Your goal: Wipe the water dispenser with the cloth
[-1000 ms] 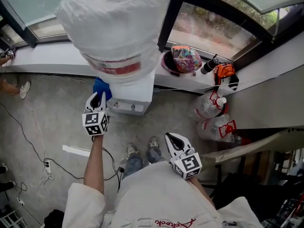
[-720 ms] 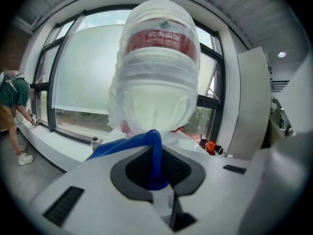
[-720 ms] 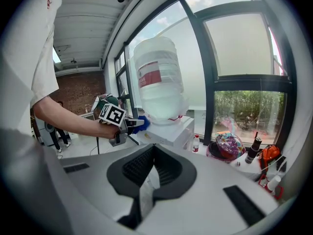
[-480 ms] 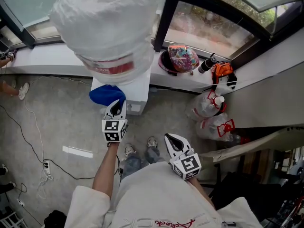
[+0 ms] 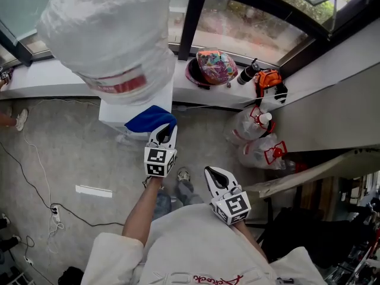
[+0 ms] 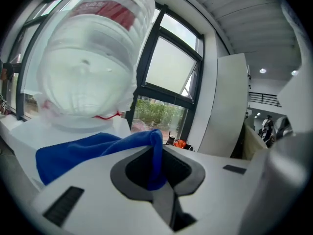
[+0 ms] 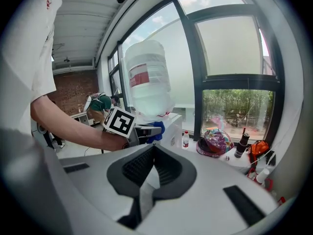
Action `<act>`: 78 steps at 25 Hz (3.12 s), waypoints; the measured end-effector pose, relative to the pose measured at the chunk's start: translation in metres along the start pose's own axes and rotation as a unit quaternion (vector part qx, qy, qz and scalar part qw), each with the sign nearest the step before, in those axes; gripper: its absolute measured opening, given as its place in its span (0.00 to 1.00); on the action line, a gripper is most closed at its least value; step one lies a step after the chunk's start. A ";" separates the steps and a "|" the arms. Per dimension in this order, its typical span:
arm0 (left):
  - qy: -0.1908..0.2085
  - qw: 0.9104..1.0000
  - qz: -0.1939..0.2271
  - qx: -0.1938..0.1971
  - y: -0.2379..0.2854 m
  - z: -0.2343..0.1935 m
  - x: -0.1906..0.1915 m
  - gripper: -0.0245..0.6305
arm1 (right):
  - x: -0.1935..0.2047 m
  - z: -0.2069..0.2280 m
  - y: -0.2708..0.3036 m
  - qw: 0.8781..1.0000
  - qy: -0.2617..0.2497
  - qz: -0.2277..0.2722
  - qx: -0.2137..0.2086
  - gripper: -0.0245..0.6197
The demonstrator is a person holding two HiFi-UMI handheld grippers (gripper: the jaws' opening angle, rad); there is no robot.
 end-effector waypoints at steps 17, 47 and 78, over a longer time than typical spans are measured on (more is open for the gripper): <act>-0.039 0.996 0.081 -0.004 -0.055 -0.001 -0.053 0.11 | 0.000 -0.005 0.005 1.000 0.000 0.002 -0.010 0.06; 0.029 0.982 -0.015 -0.185 -0.119 -0.197 -0.002 0.11 | -0.003 -0.032 0.030 0.999 -0.009 -0.013 -0.028 0.06; 0.029 0.999 -0.012 -0.038 -0.049 -0.036 0.016 0.11 | 0.007 0.003 -0.019 1.000 0.002 -0.007 0.017 0.06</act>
Point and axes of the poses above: the fingertips, and each gripper's own axes: y forward along the fingers, z to its right, x out of its underside, the point moved 2 cm from there along -y, backward along the fingers, and after that the axes turned 13 degrees about z, right-handed, at the moved point
